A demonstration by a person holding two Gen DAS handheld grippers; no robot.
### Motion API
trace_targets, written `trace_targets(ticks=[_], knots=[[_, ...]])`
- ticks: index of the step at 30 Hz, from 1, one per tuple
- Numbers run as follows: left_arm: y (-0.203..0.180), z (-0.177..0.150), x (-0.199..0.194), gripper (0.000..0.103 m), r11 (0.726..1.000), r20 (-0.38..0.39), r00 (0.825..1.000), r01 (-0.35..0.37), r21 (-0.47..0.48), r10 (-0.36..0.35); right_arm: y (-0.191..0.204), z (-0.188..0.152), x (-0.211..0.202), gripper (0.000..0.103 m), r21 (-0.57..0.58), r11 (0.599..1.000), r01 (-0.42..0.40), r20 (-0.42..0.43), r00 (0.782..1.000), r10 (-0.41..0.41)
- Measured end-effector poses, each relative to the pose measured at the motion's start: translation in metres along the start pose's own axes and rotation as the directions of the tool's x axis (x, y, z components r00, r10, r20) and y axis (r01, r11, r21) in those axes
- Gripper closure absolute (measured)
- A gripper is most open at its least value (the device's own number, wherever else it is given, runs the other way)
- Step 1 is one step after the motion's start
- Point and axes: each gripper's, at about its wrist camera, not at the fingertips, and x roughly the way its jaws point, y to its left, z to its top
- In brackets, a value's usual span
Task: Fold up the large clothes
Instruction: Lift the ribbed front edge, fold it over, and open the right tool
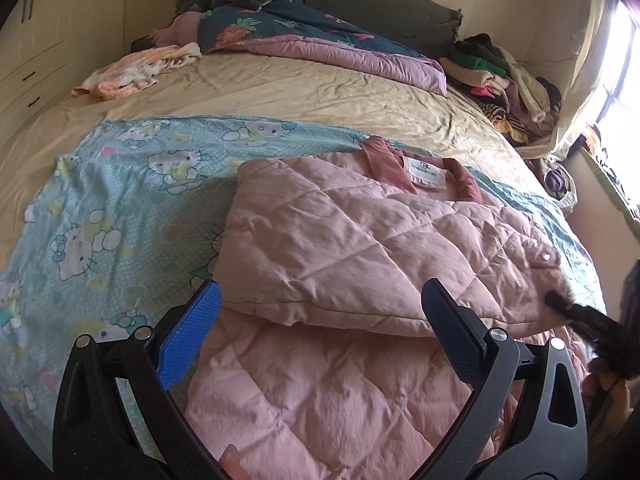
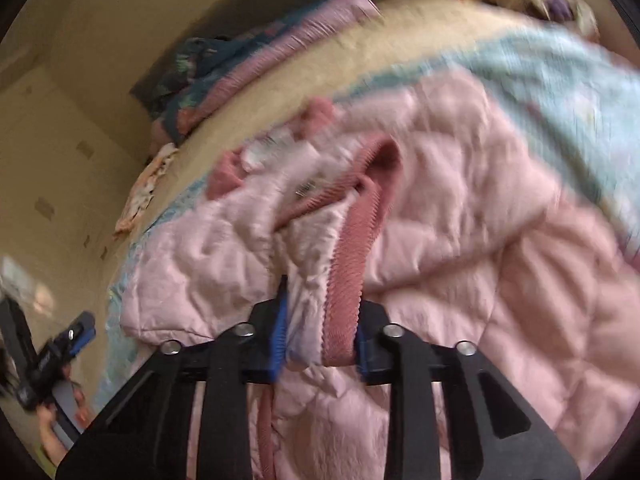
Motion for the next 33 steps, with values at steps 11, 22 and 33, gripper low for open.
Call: trace_targets(ticks=[11,22,33], knots=[[-0.003,0.021,0.002,0.009,0.999,0.023,0.999,0.025,-0.03,-0.024,0.066,0.078,-0.075,0.084,-0.346,0.937,0.053,0.208,0.978,0.022],[-0.022,0.029,0.022,0.009,0.999,-0.005,0.999,0.036,-0.004,-0.036,0.018,0.074,-0.028,0.084,-0.292,0.947,0.132,0.128,0.987,-0.098],[-0.047,0.022,0.051,0.009,0.997,-0.073,0.996,0.056,0.049,-0.052,-0.01,0.06,-0.001,0.083,-0.194,0.972,0.131,0.057,0.991,-0.122]])
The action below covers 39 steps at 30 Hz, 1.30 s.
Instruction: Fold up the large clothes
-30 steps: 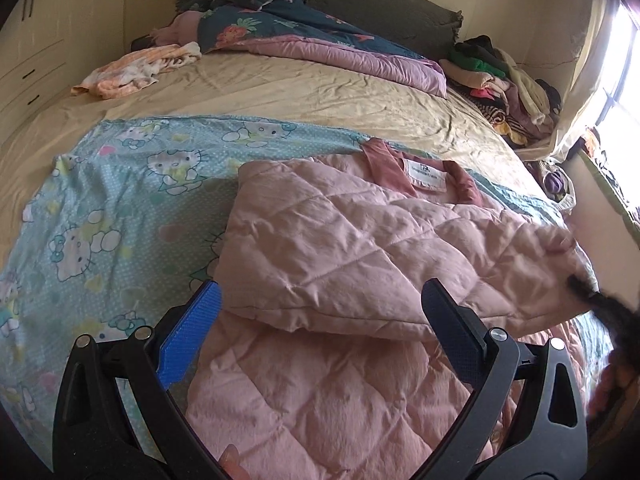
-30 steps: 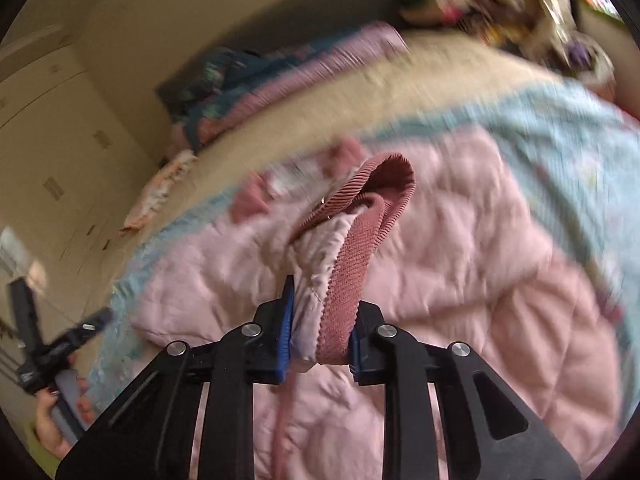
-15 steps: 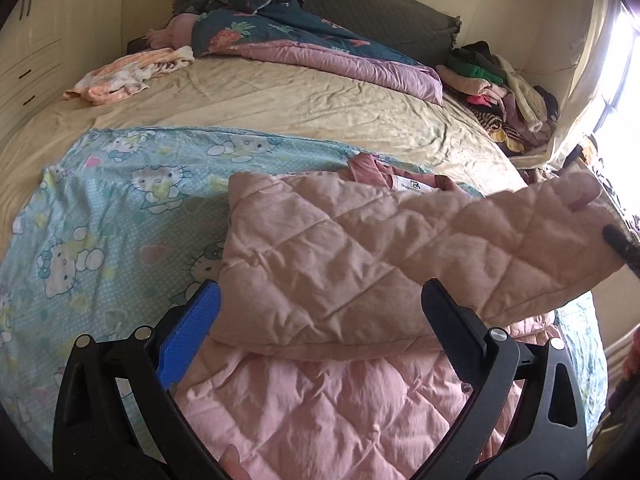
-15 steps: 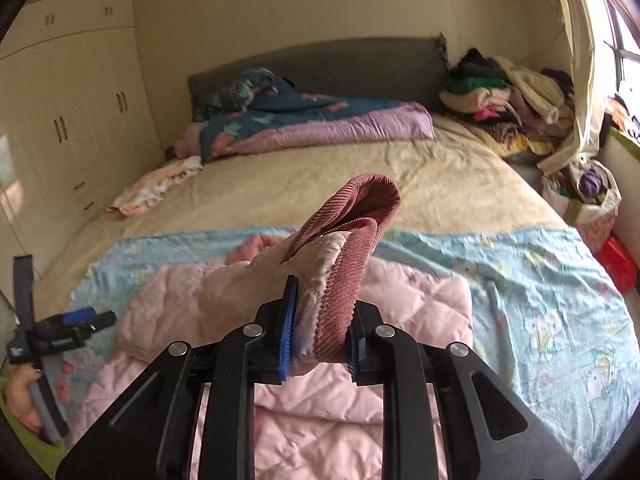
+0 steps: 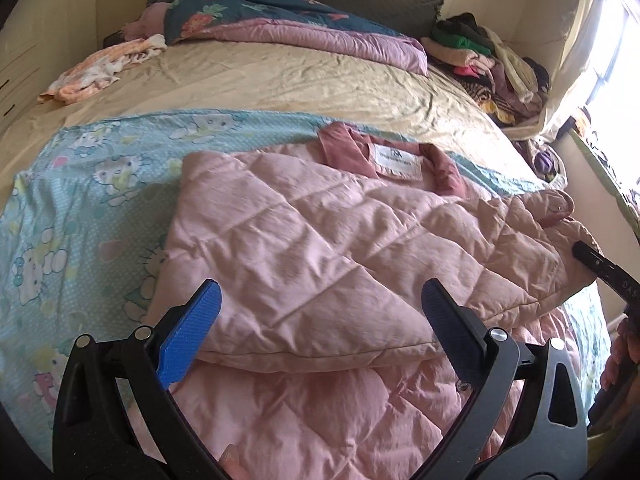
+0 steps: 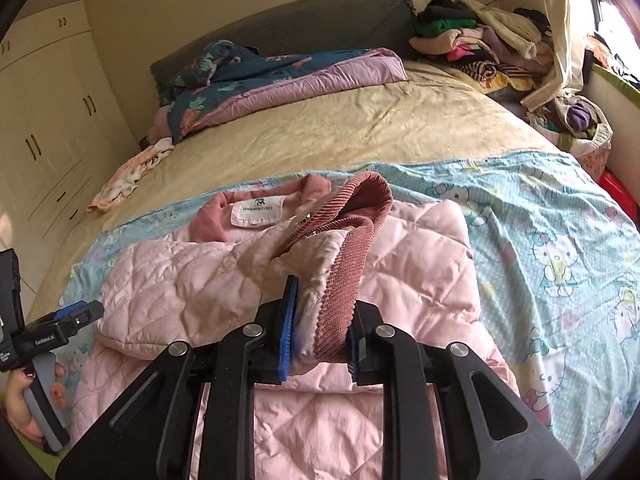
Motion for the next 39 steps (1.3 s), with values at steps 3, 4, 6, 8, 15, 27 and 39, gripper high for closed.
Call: trace_targets(ticks=[3,4,6,8,15,27,39], knots=[[-0.004,-0.001,0.009,0.009,1.0,-0.019,1.0,0.008,0.003,-0.008,-0.001,-0.001,0.005,0.083,0.0,1.0,0.006,-0.021,1.0,-0.006],[-0.005,-0.001,0.011,0.009,1.0,-0.024,1.0,0.011,0.001,-0.011,-0.001,-0.001,0.006,0.083,0.002,1.0,0.008,-0.03,1.0,-0.008],[-0.007,0.0,0.017,0.009,1.0,-0.035,0.999,0.011,0.003,-0.01,-0.003,-0.002,0.008,0.081,0.013,1.0,0.008,-0.042,0.999,-0.007],[-0.009,0.0,0.022,0.009,1.0,-0.045,0.999,0.007,0.003,-0.006,-0.004,-0.003,0.01,0.079,0.029,1.0,0.008,-0.052,0.999,-0.007],[-0.01,-0.002,0.042,0.009,0.999,-0.085,0.995,-0.043,0.03,0.045,-0.005,-0.006,0.011,0.057,0.04,0.999,0.013,-0.078,0.997,-0.009],[-0.003,-0.01,0.072,0.008,0.997,-0.141,0.987,-0.07,0.04,0.075,0.022,-0.002,-0.002,0.046,-0.051,0.999,-0.013,-0.04,0.999,0.011],[0.0,-0.011,0.085,0.008,0.997,-0.147,0.986,-0.069,0.047,0.075,0.073,-0.007,0.061,0.042,-0.186,0.982,-0.043,-0.193,0.981,0.006]])
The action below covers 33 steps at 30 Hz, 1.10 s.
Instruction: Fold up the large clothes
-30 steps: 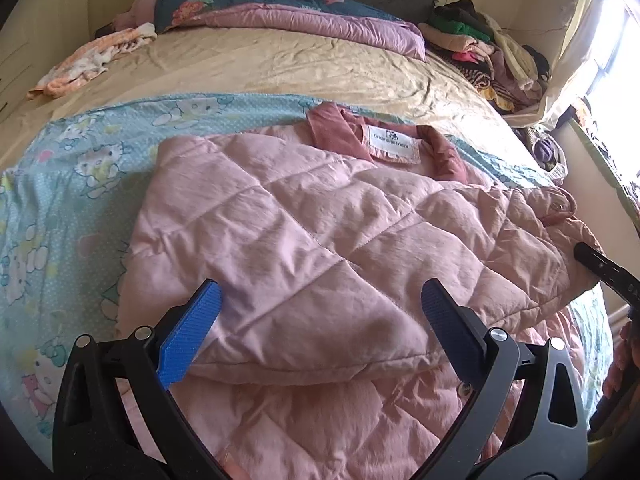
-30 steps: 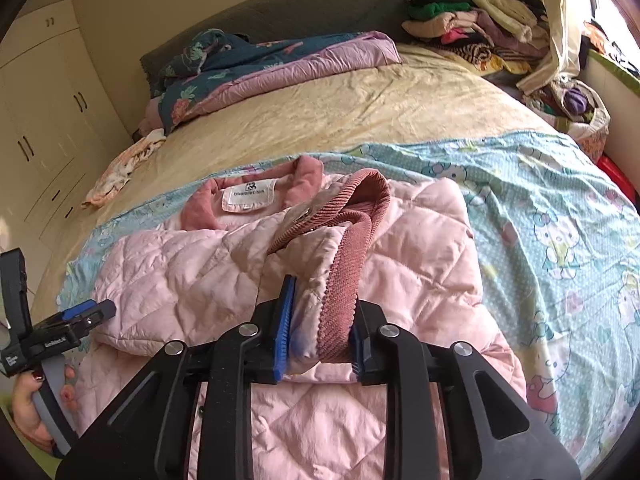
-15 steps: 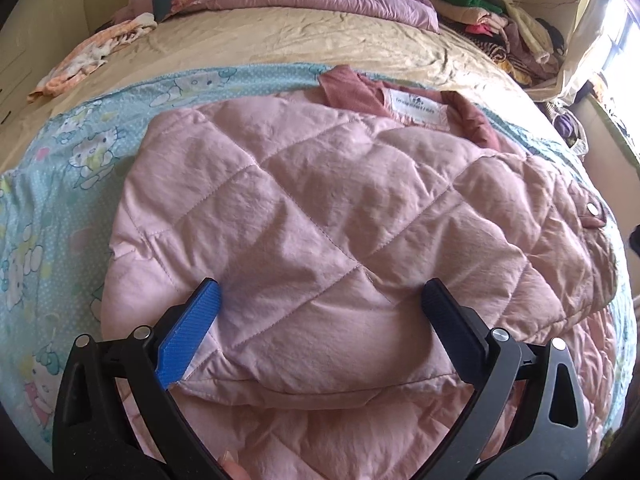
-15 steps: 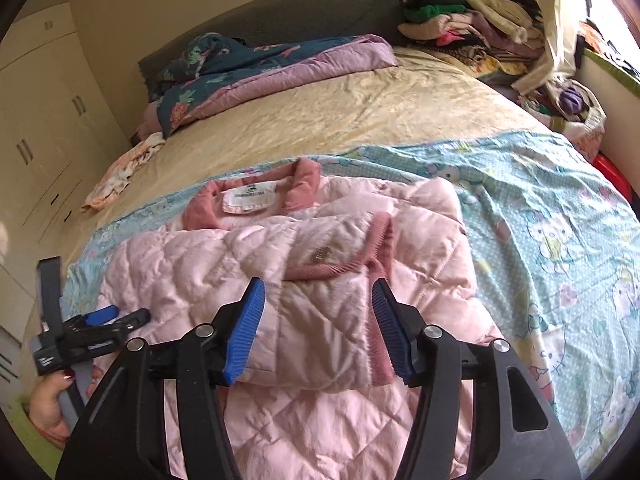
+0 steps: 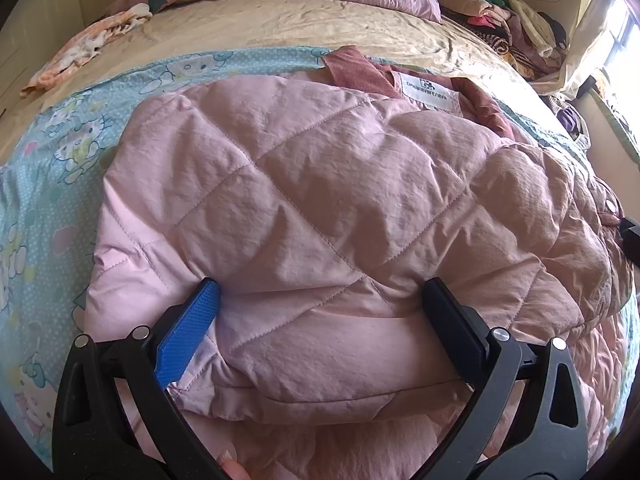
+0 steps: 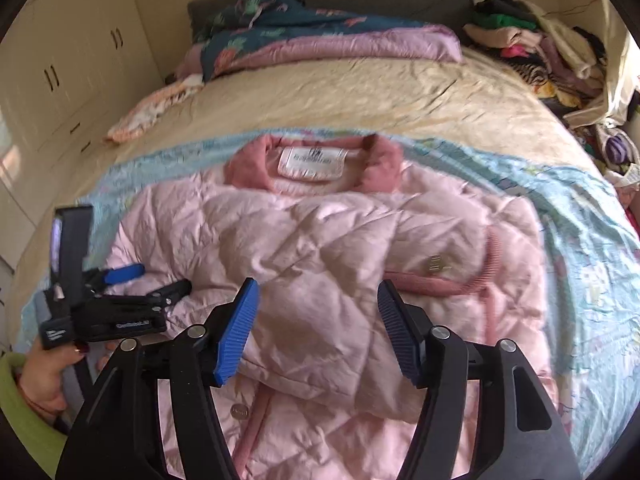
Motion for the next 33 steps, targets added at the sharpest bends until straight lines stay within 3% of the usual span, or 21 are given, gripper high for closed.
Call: trace_targets(ticks=[5,19,27,33], knots=[[-0.004,-0.003,-0.006,0.008,1.0,0.016,1.0,-0.018,0.02,0.018,-0.007,-0.011,0.041,0.042,0.012,0.999,0.046,-0.117,0.992,-0.044],[-0.012,-0.012,-0.041,0.009,1.0,0.049,0.999,-0.011,0.018,0.01,-0.015,-0.023,0.052,0.04,0.045,0.998,0.033,-0.102,0.994,-0.029],[-0.014,-0.015,-0.062,0.009,1.0,0.072,0.997,0.013,0.003,-0.013,-0.014,-0.033,0.035,0.022,0.08,0.996,0.042,-0.117,0.993,-0.032],[-0.014,-0.017,-0.077,0.009,1.0,0.089,0.996,0.009,0.006,-0.01,-0.013,-0.039,0.013,0.01,0.128,0.992,-0.002,-0.089,0.996,0.013]])
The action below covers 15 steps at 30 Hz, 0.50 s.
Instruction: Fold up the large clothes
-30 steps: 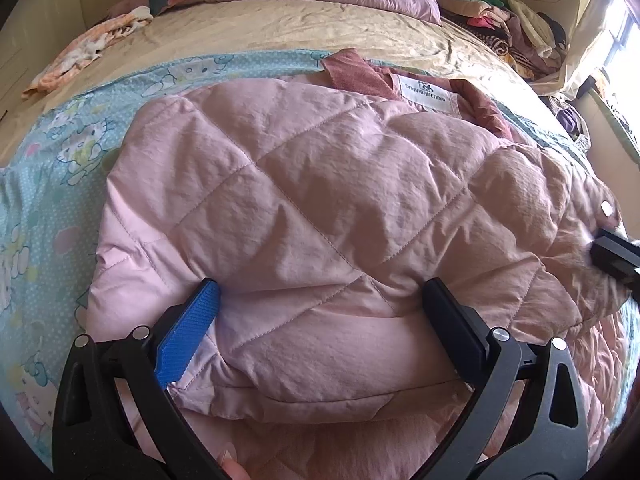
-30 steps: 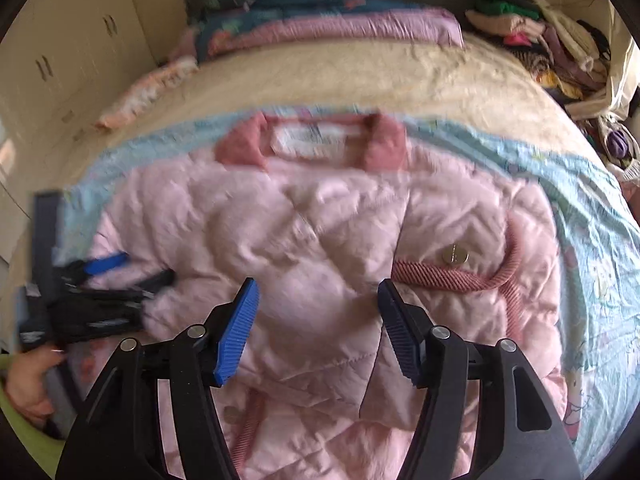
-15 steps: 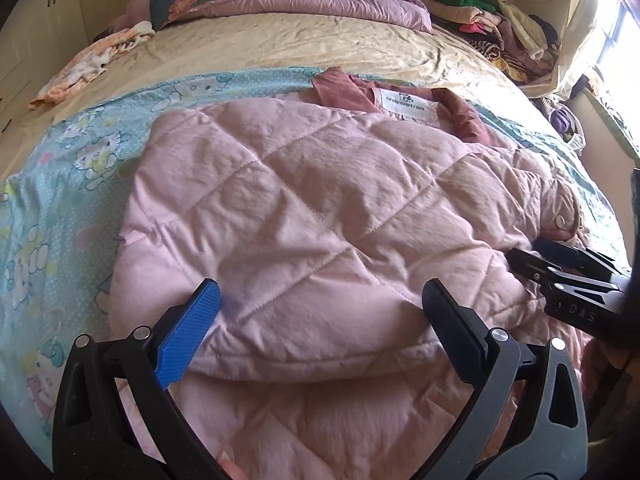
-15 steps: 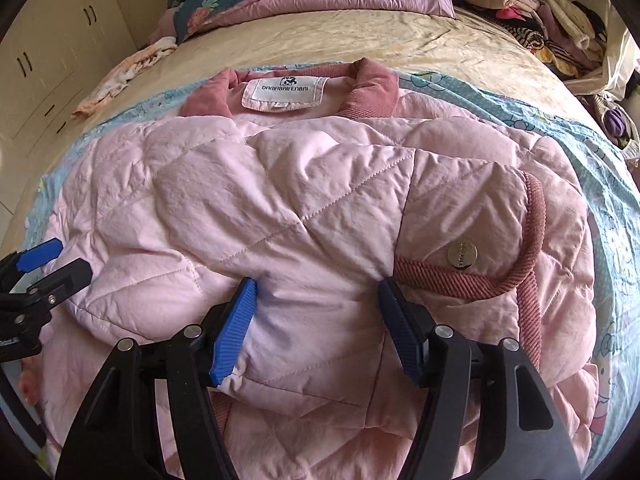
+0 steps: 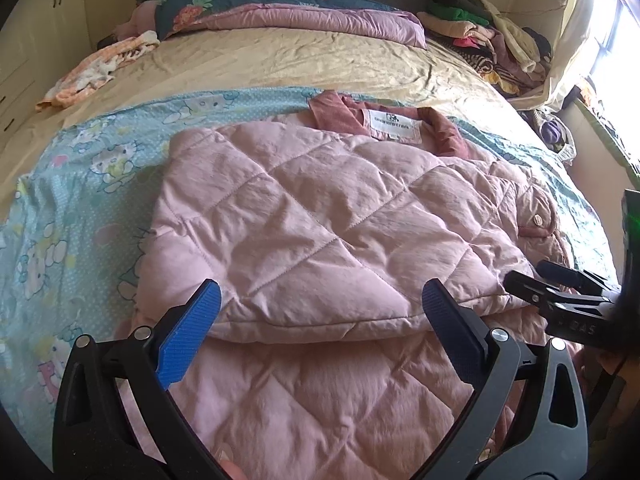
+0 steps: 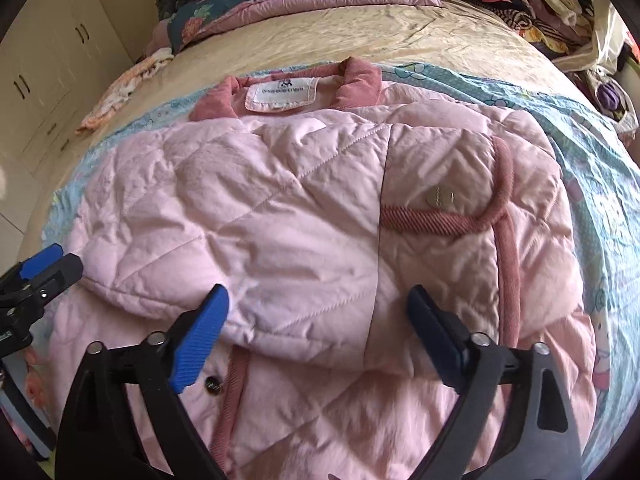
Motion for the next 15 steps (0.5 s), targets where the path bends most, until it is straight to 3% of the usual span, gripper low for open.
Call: trace_targets(ticks=[15], knots=[[0.005,-0.003,-0.037,0.009,1.0,0.047,0.999,-0.001,-0.015,0.001,0.003,-0.018,-0.06,0.009,0.018,0.999,-0.038,0.098,0.995,0.036]])
